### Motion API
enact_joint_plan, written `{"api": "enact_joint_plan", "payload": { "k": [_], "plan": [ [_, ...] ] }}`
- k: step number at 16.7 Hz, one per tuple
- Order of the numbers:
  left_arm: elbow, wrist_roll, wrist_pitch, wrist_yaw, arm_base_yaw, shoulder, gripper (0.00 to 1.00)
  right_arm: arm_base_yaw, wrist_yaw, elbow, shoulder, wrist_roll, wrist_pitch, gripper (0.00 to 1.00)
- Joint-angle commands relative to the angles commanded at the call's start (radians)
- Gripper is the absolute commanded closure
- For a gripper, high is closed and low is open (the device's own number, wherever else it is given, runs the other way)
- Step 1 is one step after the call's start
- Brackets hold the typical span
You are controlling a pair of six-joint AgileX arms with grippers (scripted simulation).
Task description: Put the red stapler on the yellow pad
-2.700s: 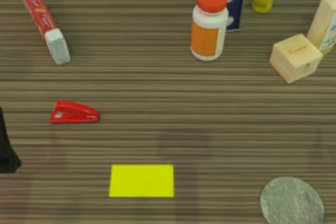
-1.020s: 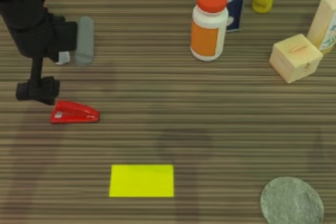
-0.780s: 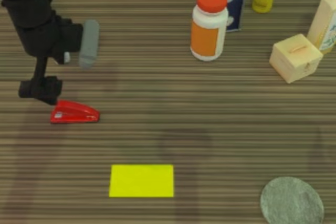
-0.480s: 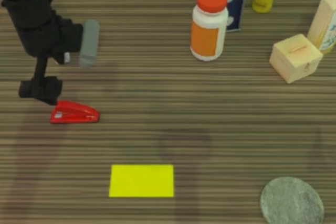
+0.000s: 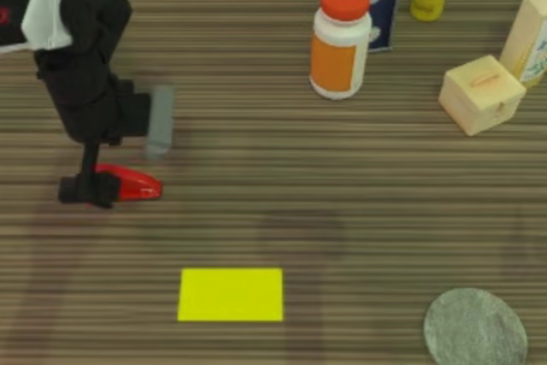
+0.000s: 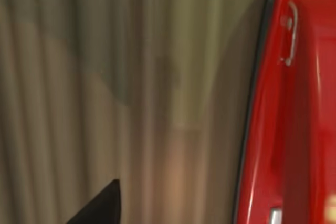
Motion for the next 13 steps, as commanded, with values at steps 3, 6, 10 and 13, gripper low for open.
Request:
{"api": "enact_joint_plan", "payload": {
  "k": [3,6,10,13],
  "plan": [
    [-0.043,0.001,0.059,0.000,0.000,0.023,0.00,0.000,0.000,0.000,0.000,0.000,0.000,0.00],
    [-0.043,0.002,0.059,0.000,0.000,0.023,0.00,0.000,0.000,0.000,0.000,0.000,0.000,0.00],
    [-0.043,0.002,0.059,0.000,0.000,0.023,0.30,0.000,0.000,0.000,0.000,0.000,0.000,0.00],
    [-0.043,0.002,0.059,0.000,0.000,0.023,0.53,0.000,0.000,0.000,0.000,0.000,0.000,0.00]
  ]
}}
